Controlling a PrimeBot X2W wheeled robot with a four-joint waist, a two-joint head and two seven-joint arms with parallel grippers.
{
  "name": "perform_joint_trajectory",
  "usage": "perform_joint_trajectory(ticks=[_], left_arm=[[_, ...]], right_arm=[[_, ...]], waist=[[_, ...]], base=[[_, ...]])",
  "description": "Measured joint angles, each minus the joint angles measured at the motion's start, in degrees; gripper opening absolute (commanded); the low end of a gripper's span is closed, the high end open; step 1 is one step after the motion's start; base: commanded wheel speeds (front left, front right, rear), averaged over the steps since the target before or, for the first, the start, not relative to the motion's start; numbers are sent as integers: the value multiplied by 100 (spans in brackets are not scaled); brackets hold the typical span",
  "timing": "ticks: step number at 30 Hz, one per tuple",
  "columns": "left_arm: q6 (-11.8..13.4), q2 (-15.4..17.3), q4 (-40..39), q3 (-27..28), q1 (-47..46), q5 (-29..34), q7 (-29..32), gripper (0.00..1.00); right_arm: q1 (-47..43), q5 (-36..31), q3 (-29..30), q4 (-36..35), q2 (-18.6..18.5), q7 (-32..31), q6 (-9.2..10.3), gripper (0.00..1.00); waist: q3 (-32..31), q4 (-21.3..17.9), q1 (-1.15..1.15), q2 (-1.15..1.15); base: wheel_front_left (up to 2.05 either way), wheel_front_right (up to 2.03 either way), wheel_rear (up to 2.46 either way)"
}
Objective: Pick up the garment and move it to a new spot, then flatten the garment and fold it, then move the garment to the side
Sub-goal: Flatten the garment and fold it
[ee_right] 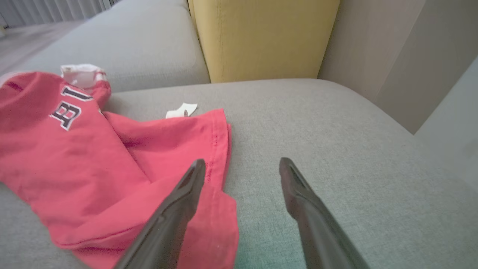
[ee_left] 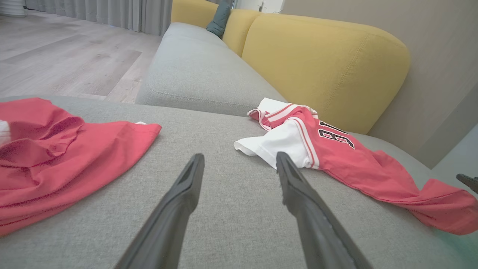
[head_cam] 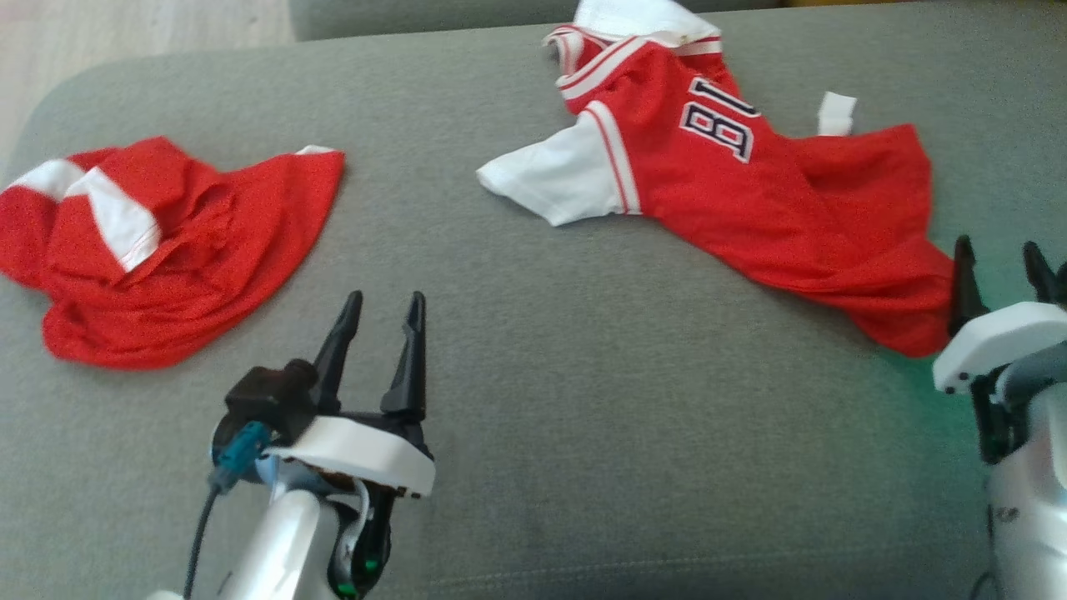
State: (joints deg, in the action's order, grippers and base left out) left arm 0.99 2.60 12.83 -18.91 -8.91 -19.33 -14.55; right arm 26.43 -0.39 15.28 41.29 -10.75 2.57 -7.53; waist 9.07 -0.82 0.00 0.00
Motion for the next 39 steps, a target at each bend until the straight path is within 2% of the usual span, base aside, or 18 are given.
perform_joint_trajectory(ticks=[5, 10, 15, 24, 30, 39], left_arm=[[1, 1, -41, 152, 0, 0, 0, 100], [0, -2, -89, 327, 4, 0, 0, 100], [-1, -4, -156, 449, 14, -1, 0, 100], [-73, -5, -60, 603, -63, 44, 0, 100], [-99, 85, 907, 443, -818, 537, 26, 100], [-100, 490, 2843, 212, -2807, 1118, 649, 100]], right_arm=[[-144, 347, -168, -393, 280, 506, 0, 100], [-936, 955, -616, -1200, 588, 820, 0, 100], [-1788, 1382, -862, -1852, 735, 889, 0, 100], [-1883, 1503, -1079, -2338, 808, 808, 0, 100], [-1864, 1503, -1140, -2533, 810, 802, 0, 100], [-1582, 1502, -1367, -2719, 817, 803, 0, 100]], waist=[[-92, -284, 0, 0], [-188, -587, 0, 0], [-249, -855, 0, 0], [-122, -1066, 0, 0], [117, -1176, 0, 0], [660, -1454, 0, 0]], base=[[0, 0, 0], [0, 0, 0], [0, 0, 0], [0, 0, 0], [0, 0, 0], [0, 0, 0]])
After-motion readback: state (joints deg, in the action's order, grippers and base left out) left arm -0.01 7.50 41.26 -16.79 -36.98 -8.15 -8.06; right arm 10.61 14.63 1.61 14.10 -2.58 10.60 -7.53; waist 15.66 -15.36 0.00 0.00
